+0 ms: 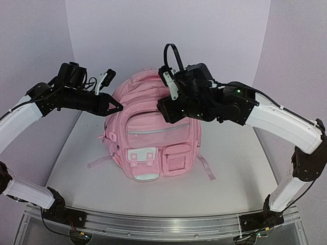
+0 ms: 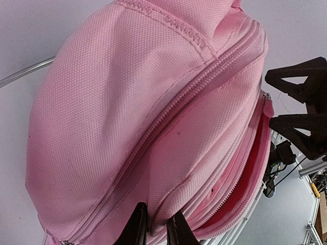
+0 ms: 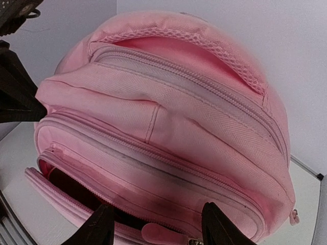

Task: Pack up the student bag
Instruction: Zip the student bag at the center of the board.

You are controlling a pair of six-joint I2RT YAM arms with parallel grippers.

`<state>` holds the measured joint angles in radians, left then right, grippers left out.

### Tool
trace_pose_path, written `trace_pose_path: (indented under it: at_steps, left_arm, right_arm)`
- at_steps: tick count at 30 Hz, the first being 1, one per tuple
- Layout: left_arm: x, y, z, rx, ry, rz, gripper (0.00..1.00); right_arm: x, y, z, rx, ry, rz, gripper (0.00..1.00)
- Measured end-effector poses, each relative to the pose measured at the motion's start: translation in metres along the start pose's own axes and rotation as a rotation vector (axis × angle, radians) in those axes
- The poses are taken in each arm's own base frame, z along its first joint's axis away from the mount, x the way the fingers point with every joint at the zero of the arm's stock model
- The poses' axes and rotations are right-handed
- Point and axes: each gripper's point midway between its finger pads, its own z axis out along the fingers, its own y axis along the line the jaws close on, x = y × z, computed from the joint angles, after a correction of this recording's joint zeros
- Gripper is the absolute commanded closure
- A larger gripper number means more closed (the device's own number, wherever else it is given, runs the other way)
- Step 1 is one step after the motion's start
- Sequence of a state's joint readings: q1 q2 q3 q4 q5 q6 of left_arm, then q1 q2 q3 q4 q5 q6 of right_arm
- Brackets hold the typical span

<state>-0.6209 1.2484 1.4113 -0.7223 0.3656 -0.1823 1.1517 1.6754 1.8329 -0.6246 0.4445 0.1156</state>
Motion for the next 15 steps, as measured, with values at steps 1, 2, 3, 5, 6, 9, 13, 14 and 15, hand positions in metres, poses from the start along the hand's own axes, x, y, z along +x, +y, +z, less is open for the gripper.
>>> trace_pose_path:
  at_steps: [1, 2, 3, 5, 6, 9, 13, 14, 15]
  left_arm:
    - [0.0, 0.0, 0.0, 0.0, 0.0, 0.0, 0.86]
    - [0.0, 0.0, 0.0, 0.0, 0.0, 0.0, 0.86]
    - [0.0, 0.0, 0.0, 0.0, 0.0, 0.0, 0.86]
    - [0.0, 0.0, 0.0, 0.0, 0.0, 0.0, 0.86]
    - [0.0, 0.0, 0.0, -0.001, 0.0, 0.001, 0.86]
    - [0.0, 0.0, 0.0, -0.002, 0.0, 0.001, 0.86]
    - [0.0, 0.0, 0.0, -0.002, 0.0, 0.001, 0.86]
    - [0.0, 0.0, 0.0, -0.002, 0.0, 0.001, 0.86]
    - [0.0, 0.0, 0.0, -0.002, 0.0, 0.001, 0.86]
  right_arm:
    - [0.0, -0.002, 0.003, 0.02, 0.005, -0.005, 0.42]
    - [-0.001, -0.004, 0.005, 0.041, 0.012, -0.011, 0.42]
    - [-0.001, -0.005, 0.007, 0.056, 0.017, -0.016, 0.43]
    - [0.002, -0.007, 0.01, 0.086, 0.037, -0.026, 0.44]
    - [0.004, -0.009, 0.011, 0.102, 0.048, -0.031, 0.44]
    - [0.008, -0.018, 0.011, 0.158, 0.075, -0.035, 0.47]
    - [0.008, -0.034, 0.003, 0.244, 0.087, -0.025, 0.5]
    - [0.007, -0.039, 0.001, 0.267, 0.083, -0.017, 0.5]
    - [0.005, -0.043, -0.002, 0.289, 0.078, -0.009, 0.5]
